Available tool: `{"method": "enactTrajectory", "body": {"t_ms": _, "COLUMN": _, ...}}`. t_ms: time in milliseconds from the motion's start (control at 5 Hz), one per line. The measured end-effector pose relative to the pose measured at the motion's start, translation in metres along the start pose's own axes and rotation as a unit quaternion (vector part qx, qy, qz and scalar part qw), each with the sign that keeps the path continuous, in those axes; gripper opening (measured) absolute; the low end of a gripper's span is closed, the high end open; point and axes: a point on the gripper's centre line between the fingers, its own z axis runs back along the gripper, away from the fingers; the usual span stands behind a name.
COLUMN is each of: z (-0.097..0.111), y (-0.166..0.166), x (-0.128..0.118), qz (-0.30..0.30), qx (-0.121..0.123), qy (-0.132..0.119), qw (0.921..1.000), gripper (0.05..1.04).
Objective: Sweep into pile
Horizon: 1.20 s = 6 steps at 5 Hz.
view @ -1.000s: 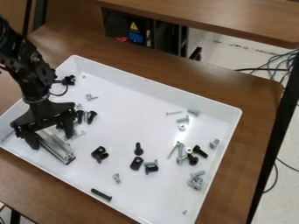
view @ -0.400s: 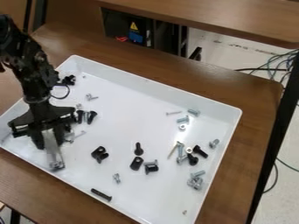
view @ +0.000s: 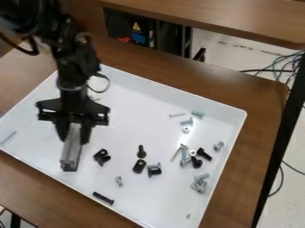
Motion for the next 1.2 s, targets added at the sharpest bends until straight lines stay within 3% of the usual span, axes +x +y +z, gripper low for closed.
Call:
{"method": "enactTrajectory", "body": {"t_ms": 200, "z": 0.006, "y": -0.044, "x": -0.019, "qz": -0.126, "qx": -0.021, "qy": 0.004, "qw": 0.9918, "gripper": 0.357}}
{"method": "enactTrajectory", "body": {"t_ms": 400, "z": 0.016, "y": -0.089, "x": -0.036, "qz": -0.249, "qx": -0.056, "qy": -0.007, "qw": 0.9667, "gripper": 0.356}}
{"method": "enactTrajectory", "body": {"t_ms": 600, "z": 0.021, "y": -0.137, "x": -0.047, "qz": -0.348, "qx": -0.076, "qy": -0.014, "qw": 0.9343, "gripper": 0.357}}
{"method": "enactTrajectory", "body": {"t_ms": 800, "z": 0.011, "y": -0.176, "x": -0.053, "qz": -0.394, "qx": -0.076, "qy": 0.003, "qw": 0.916, "gripper": 0.356}}
{"method": "enactTrajectory", "body": {"t_ms": 1200, "z": -0.011, "y": -0.195, "x": -0.045, "qz": -0.37, "qx": -0.095, "qy": 0.057, "qw": 0.9225, "gripper": 0.356}}
